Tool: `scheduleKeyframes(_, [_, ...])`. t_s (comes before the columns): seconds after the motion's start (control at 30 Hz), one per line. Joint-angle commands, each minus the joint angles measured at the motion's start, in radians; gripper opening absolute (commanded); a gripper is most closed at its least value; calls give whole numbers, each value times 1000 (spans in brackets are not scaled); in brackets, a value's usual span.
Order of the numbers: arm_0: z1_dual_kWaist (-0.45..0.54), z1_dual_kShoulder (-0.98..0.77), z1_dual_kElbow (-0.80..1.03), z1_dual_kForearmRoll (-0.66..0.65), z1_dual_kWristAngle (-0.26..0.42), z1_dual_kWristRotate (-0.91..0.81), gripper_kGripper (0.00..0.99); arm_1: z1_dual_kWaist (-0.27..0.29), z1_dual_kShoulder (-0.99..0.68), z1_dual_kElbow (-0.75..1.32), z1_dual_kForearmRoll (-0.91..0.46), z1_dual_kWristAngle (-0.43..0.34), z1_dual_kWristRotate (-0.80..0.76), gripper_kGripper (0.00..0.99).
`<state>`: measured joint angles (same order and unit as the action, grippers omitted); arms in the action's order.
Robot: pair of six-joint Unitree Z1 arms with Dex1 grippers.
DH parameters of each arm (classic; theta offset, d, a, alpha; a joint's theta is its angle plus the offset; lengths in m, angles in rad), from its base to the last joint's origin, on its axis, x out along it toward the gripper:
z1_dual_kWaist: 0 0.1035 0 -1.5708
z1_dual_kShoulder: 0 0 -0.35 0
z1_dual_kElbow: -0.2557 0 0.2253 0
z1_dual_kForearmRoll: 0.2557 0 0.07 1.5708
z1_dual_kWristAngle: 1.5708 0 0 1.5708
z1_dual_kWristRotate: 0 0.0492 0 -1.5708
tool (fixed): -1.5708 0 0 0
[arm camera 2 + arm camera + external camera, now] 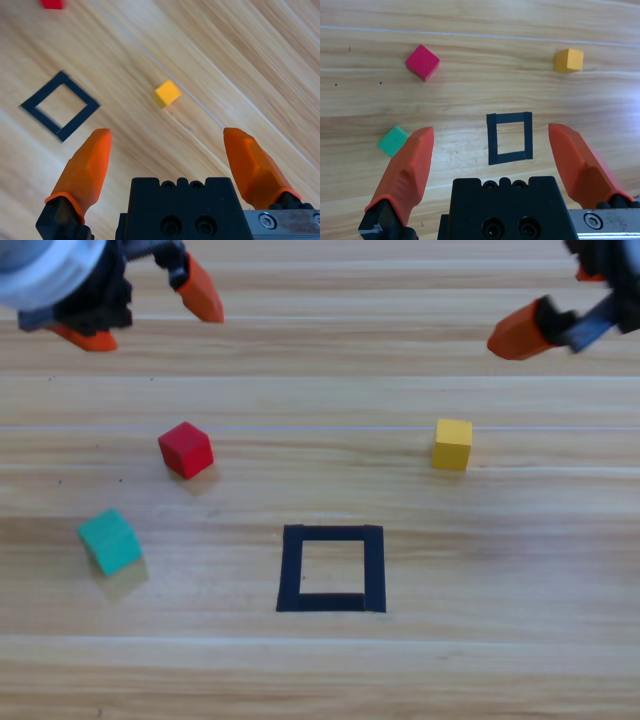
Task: Stack the blocks in the rectangular block: red at the bottom, yellow in the middle, green on top
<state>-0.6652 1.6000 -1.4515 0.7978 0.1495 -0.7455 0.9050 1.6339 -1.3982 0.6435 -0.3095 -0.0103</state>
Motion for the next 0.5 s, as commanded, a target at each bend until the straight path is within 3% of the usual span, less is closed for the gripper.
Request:
scheduleKeyframes(0.03, [50, 155, -165, 141, 38, -124, 973, 8, 288, -45, -39, -157, 110, 985])
scheduleKeyframes(0.17, [50, 321, -374, 333, 90, -250, 974, -38, 391, -136, 22, -169, 233, 985])
scheduleKeyframes(0.3, [50, 523, -592, 523, 99, -400, 973, -74, 451, -220, 100, -106, 323, 982])
scheduleKeyframes(0.5, [70, 652, -648, 567, 51, -517, 969, -146, 517, -343, 225, 32, 421, 976])
